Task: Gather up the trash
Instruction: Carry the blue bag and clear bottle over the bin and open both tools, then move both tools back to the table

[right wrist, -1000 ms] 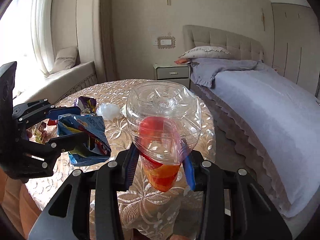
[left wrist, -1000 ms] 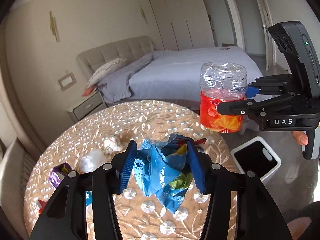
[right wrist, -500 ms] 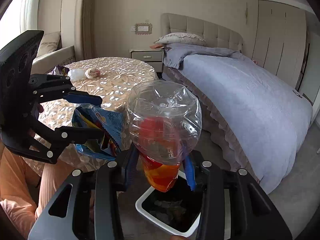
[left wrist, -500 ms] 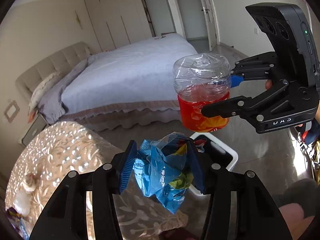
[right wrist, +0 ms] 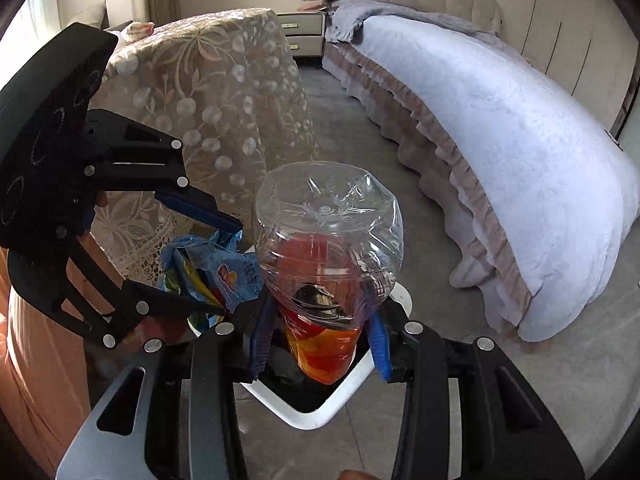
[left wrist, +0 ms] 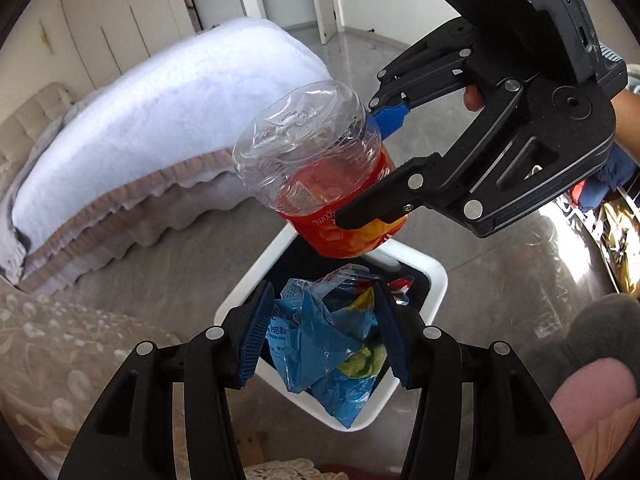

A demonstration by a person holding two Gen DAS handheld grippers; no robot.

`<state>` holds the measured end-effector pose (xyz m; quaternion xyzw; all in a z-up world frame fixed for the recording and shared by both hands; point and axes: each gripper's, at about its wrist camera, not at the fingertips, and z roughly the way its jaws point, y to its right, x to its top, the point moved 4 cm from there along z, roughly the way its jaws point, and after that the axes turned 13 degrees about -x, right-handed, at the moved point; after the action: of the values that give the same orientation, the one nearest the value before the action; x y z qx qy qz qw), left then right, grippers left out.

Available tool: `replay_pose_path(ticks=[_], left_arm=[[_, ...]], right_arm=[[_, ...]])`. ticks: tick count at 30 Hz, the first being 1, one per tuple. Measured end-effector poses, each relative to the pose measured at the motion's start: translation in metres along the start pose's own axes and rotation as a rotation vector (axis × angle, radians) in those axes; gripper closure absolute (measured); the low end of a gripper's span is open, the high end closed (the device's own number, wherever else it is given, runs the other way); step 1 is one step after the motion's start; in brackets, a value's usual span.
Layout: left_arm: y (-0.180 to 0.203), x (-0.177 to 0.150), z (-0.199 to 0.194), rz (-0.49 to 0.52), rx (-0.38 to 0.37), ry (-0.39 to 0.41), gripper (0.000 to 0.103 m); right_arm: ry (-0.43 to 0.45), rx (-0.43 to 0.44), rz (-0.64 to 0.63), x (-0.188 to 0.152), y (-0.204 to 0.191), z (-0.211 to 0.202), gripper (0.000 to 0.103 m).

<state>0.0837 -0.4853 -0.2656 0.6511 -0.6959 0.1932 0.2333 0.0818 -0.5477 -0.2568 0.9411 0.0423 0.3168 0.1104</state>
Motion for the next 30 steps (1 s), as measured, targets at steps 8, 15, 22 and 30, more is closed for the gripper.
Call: replay_pose_path(ticks=[8,15,22,30], left_arm=[[-0.013,-0.011,0.034,-0.018,-0.058,-0.020,0.010],[-0.011,-0.006,0.036,-0.024,-0.055,-0.022,0.005],[-0.007,0.003,0.020,-0.012,-0.023,0.007,0.005],[0.012,0.014,-0.041,-0.014,0.099,0.092,0.005]], right_arm=[[-0.084,0.107,-0.102,-0.024,0.004,0.056,0.004],[-0.092,0.123,-0.137,-0.026,-0.004,0.053,0.004],[-0.054,0.090,-0.134,-0.017,-0.002,0.030,0.004],[0.068,0.036,-0.136,0.004,-0.002,-0.026,0.004]])
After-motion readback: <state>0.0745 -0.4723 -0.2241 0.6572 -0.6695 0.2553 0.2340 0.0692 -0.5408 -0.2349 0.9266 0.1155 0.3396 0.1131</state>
